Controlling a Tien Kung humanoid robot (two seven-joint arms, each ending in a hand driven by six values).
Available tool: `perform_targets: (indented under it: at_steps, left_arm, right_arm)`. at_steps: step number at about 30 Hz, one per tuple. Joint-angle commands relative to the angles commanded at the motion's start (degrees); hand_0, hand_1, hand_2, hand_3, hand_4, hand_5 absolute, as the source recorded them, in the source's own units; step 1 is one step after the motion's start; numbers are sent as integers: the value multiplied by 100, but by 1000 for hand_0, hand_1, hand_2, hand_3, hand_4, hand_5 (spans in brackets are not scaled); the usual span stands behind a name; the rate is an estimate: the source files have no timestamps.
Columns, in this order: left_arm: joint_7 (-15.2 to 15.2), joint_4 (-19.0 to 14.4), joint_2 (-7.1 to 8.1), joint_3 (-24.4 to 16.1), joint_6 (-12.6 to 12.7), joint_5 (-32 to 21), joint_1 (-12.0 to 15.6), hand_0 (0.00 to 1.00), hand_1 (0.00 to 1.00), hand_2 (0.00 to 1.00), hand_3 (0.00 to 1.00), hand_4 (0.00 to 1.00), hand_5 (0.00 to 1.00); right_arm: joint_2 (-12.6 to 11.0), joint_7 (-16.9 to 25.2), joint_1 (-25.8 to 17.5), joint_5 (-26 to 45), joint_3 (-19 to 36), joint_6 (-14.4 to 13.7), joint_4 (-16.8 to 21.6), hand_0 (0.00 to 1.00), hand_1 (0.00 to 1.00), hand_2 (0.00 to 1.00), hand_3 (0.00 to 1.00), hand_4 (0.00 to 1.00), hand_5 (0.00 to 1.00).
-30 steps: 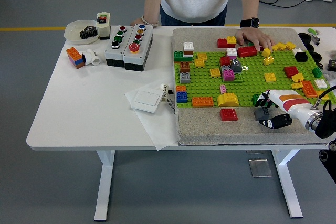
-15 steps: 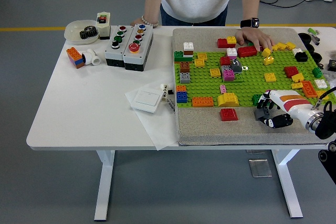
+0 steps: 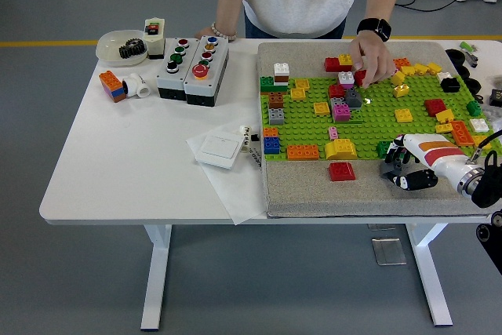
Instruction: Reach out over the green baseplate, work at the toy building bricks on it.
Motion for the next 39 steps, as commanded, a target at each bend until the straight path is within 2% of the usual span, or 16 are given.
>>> perform_targets:
  at_steps: [7, 18, 22, 33, 39]
  left_arm:
    - [-3, 0, 4, 6, -4, -6, -4, 816, 816, 825, 667, 675, 653]
    - [-6, 3, 2, 13, -5, -20, 3, 816, 816, 825, 666, 675, 653]
    - [-5, 3, 3, 13, -7, -18, 4, 815, 816, 825, 666, 674, 652]
    - [-16, -2, 9, 31, -5, -50, -4, 815, 816, 824, 665, 675, 652]
    - [-7, -4, 8, 19, -1, -34, -16, 814, 816, 824, 664, 675, 652]
  right_arm:
    - [-32, -3, -14, 0, 25, 1, 105, 414, 458, 511, 507, 737, 89]
    - [-136, -27, -52, 0, 100, -64, 603, 413, 459, 511, 508, 723, 80]
    - [-179, -19, -1, 0, 70, -112, 665, 410, 459, 510, 508, 720, 78]
    - [-193, 0, 339, 0, -259, -193, 461, 415, 460, 510, 508, 719, 76]
    - [-136, 57, 614, 0, -436, -400, 106, 419, 459, 510, 508, 719, 73]
